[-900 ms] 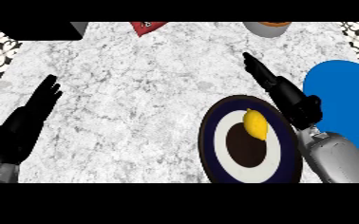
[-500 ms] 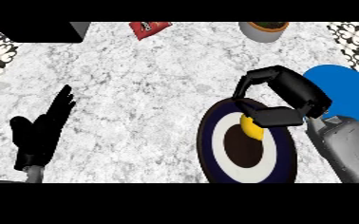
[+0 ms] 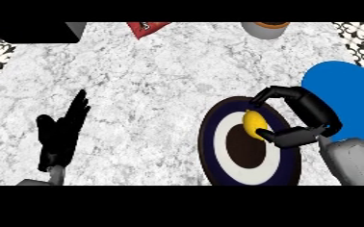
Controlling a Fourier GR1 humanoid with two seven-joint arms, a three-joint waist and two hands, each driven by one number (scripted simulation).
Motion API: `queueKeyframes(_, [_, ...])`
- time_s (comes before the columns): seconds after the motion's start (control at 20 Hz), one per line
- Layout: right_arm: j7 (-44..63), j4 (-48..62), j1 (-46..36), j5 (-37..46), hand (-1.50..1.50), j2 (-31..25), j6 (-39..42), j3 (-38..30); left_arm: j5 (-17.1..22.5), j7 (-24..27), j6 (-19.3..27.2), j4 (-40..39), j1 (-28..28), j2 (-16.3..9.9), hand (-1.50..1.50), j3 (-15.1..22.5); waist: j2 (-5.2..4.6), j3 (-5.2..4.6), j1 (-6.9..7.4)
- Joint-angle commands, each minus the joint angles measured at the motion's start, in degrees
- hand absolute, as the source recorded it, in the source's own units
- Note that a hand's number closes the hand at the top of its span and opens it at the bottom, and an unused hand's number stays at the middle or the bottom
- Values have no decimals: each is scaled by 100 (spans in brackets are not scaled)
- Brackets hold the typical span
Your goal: Pick the lemon from the plate and place it in the plate
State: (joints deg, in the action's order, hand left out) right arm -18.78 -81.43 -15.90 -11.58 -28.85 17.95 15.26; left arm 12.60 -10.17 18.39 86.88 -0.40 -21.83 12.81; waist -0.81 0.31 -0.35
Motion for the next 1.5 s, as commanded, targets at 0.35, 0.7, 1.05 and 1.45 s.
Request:
queueKeyframes(0.35, [-2305,1323,-627,2277,-150,-1004,348,392,-251,154,54,-539,-256,342,0,125,40,-26,113])
queueKeyframes(0.7, [-1488,1473,-1654,3330,-150,-1021,524,846,-410,57,103,-499,-287,468,0,177,62,-33,138])
queueKeyframes(1.05, [-535,820,-1734,3898,-150,-1056,1617,1448,-440,127,66,-499,-165,530,0,70,92,-36,63])
queueKeyframes(1.45, [-497,1036,-1337,4803,-150,-500,1595,1315,-901,-239,188,-145,-49,704,0,86,87,-31,51])
